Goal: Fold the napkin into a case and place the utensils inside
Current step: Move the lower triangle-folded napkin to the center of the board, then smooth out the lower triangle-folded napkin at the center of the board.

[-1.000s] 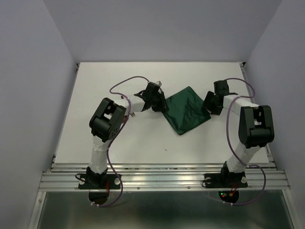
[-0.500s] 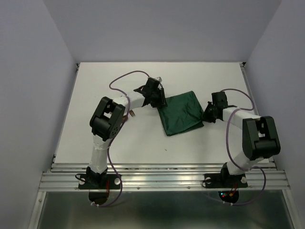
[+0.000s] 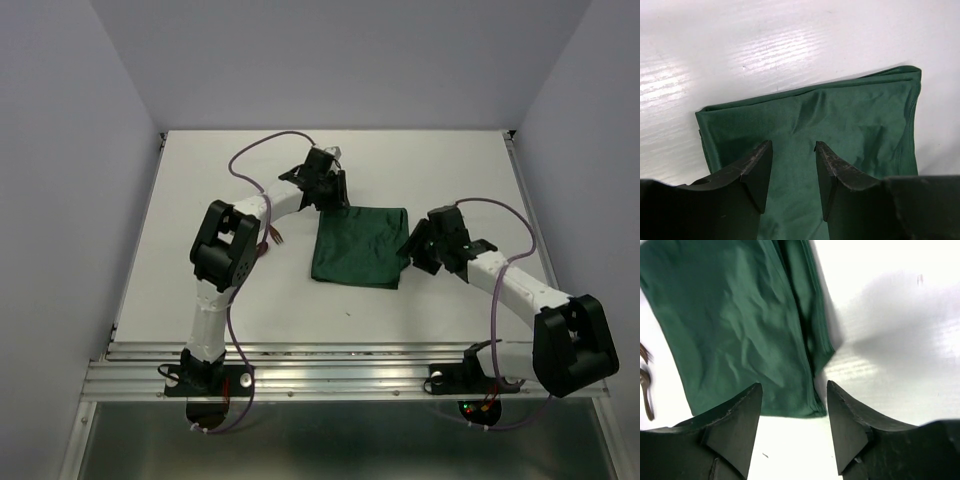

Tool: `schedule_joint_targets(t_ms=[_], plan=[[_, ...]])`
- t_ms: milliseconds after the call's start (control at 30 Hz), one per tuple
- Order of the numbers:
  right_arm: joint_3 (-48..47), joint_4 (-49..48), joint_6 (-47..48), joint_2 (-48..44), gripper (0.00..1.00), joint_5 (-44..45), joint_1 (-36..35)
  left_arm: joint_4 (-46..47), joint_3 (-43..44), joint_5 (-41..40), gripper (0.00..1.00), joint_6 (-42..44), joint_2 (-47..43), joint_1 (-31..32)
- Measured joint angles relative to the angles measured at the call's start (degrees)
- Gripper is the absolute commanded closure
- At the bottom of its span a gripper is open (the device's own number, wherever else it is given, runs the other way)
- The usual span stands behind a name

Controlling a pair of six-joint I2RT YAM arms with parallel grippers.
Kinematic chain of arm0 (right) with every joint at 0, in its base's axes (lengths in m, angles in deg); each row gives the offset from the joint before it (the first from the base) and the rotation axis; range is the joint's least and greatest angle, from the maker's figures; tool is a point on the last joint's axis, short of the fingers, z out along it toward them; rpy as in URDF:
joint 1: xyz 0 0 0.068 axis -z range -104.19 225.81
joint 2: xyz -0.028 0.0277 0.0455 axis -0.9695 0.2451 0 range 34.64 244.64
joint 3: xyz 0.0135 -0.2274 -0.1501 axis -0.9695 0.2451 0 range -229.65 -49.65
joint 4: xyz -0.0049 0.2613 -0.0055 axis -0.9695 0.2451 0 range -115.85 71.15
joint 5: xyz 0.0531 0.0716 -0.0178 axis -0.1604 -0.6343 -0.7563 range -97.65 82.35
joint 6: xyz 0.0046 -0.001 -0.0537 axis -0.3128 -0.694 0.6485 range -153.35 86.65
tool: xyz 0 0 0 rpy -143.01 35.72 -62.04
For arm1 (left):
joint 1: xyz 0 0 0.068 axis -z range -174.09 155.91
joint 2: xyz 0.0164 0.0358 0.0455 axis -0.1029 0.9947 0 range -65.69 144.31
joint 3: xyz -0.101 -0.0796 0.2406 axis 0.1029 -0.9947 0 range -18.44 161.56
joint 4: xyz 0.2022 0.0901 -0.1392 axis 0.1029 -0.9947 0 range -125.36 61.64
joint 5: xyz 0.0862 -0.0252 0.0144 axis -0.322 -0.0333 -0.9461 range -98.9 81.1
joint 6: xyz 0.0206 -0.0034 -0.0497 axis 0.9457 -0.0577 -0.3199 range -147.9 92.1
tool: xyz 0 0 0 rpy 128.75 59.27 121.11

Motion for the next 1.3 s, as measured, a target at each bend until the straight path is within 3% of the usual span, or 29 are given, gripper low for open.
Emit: schedule_joint_targets(t_ms=[233,567,800,1300], plan=[[-12.2,3.0,7.4,7.6,0.49,2.5,3.1,-2.5,-2.2,0.2,0.49,1.3,-1.7,0.0],[-28.1,1.1,17.1,29.3,0.66,-4.4,9.2,-4.1,-15.6,0.4,0.49,0.8,-16.6,0.1],[-28.7,0.4,19.9,33.1,0.66,-10.7,9.4,-4.5,-16.6,0.4,0.49,0.2,-18.2,0.1],[-25.7,-2.8,20.4,32.5,0.64,-14.2,9.4,-4.8,-16.3,0.4,0.49,-0.1,-16.7,0.2]])
